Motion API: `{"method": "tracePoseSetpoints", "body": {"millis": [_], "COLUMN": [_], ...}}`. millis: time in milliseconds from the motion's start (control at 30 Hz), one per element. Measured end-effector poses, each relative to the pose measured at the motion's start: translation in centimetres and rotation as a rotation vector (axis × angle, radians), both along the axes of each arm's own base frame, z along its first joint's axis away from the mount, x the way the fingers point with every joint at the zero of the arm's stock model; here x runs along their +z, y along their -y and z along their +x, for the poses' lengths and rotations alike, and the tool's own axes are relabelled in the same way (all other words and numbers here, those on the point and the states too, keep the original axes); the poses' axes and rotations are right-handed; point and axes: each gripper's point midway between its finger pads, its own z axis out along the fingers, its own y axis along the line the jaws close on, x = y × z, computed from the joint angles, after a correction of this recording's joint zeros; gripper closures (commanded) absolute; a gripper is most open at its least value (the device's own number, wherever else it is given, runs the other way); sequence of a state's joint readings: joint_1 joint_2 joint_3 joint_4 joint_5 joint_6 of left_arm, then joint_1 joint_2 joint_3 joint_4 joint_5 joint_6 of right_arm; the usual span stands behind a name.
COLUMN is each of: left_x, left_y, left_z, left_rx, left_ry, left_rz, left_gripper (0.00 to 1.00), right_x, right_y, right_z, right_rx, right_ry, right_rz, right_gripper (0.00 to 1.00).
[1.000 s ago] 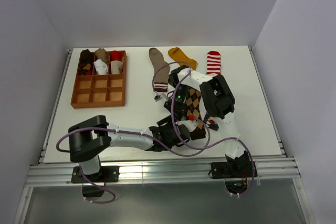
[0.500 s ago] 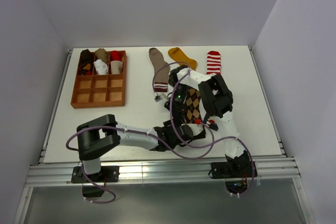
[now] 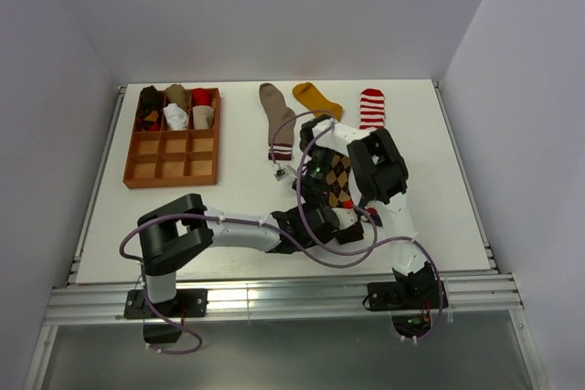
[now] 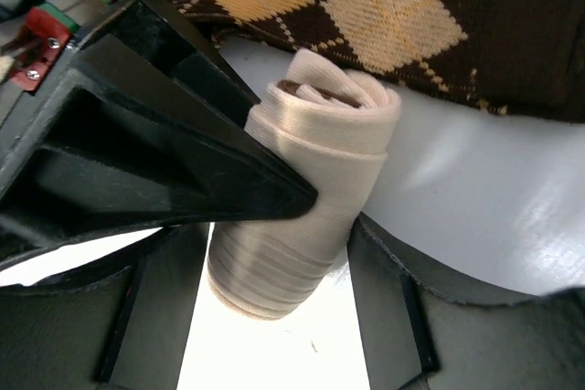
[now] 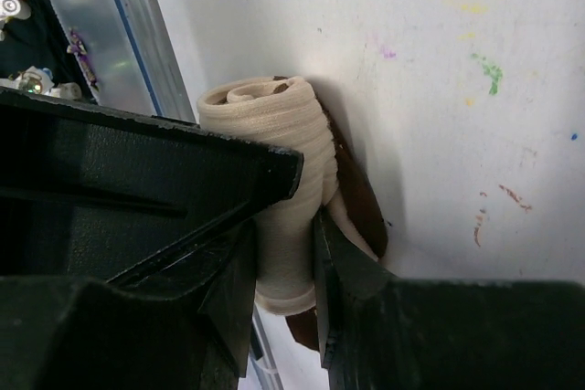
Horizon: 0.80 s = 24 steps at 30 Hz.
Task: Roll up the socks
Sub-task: Roll the sock at the center of the board.
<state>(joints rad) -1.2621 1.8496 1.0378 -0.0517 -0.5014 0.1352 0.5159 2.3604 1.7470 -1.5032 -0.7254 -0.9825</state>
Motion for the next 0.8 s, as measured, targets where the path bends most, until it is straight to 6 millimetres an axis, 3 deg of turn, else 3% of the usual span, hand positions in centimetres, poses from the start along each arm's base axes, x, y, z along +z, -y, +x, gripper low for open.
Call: {"method": "tracePoseSetpoints", "body": {"millis": [133,267,300,367,467,500,800], "left_x": [-0.3,-0.7,-0.8,-1.0,-1.2,-1.2,-1.1], "left_y": [0.3,0.8,1.0,1.2,1.3,1.3,1.4], "left_z": [-0.1,-0.5,-0.7,-0.9,-1.1,-1.1,-1.2], "left_rx": [-0.007,-0.018,-0.022,-0.028,-0.039,-0.042,-0.040], "left_ry": [-0.069,-0.129,-0.146,-0.163,-0.178,-0.181,-0.192], "left_rz": [0.006,0.010,0.010,0.013,0.020,0.025,0.013], "left_gripper": [0.37,0.51,0.60,0.68,0.96,1.00,1.00], "right_x": [-0.1,-0.1,-0.1,-0.1,-0.1,-0.1,0.3], "right_y": [0.5,1.0,1.2,1.4,1.6,1.7,2.0], "right_z": [-0.1,-0.2,-0.2,-0.4,-0.5,-0.5,-0.3], "right_rx": [0.007,0.016,0.022,0.030,0.038,0.043,0.032], "right_ry": [-0.004,-0.007,-0.008,-0.011,-0.013,-0.013,0.032], "right_rz": [-0.011,-0.026,-0.031,-0.037,-0.042,-0.047,-0.064], "right_gripper": [0.72,0.72,0.71,0.71,0.70,0.69,0.48]}}
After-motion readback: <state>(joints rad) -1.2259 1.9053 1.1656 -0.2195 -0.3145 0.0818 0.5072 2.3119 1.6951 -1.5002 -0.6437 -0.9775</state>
